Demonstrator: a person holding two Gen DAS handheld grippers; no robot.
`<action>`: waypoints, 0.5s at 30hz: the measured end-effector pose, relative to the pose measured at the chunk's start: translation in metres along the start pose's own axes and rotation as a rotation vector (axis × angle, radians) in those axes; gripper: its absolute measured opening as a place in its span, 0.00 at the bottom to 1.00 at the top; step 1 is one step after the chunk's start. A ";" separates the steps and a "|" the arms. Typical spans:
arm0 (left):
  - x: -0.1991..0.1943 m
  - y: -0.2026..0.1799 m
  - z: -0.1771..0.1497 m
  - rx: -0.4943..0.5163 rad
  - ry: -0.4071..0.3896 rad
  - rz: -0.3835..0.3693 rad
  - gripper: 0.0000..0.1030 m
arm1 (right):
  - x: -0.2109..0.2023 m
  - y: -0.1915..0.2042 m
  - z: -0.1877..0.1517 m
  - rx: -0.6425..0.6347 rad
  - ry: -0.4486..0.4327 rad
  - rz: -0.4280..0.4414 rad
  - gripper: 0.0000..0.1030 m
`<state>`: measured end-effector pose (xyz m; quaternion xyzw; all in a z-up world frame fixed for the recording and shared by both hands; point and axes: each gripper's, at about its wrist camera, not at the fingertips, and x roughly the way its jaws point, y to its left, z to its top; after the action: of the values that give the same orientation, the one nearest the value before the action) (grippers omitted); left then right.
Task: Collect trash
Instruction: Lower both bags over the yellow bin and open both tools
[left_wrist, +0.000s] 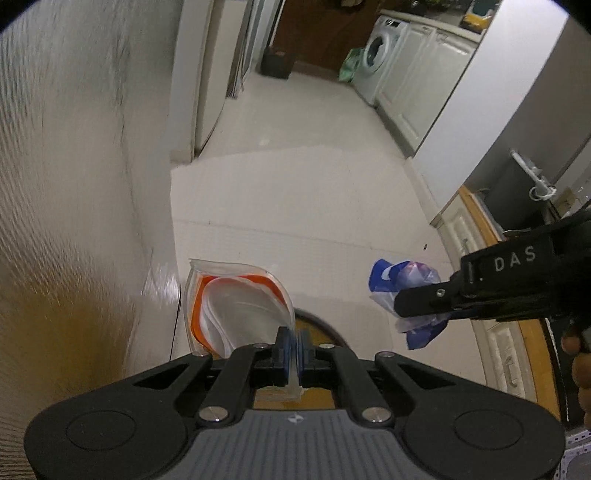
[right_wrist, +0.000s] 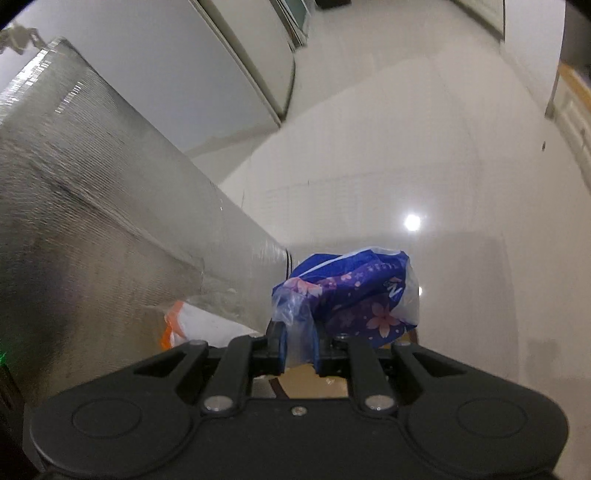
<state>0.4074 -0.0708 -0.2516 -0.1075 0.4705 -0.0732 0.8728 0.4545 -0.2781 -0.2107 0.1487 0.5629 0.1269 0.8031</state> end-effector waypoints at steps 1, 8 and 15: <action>0.004 0.003 -0.001 -0.008 0.009 -0.001 0.03 | 0.008 0.001 0.001 0.013 0.017 0.003 0.14; 0.031 0.026 -0.013 -0.069 0.068 -0.016 0.03 | 0.054 -0.001 0.006 0.075 0.082 0.024 0.15; 0.060 0.030 -0.022 -0.098 0.108 -0.033 0.03 | 0.091 -0.003 0.007 0.104 0.153 0.017 0.15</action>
<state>0.4226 -0.0582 -0.3191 -0.1537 0.5183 -0.0703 0.8384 0.4913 -0.2480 -0.2886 0.1848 0.6271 0.1153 0.7478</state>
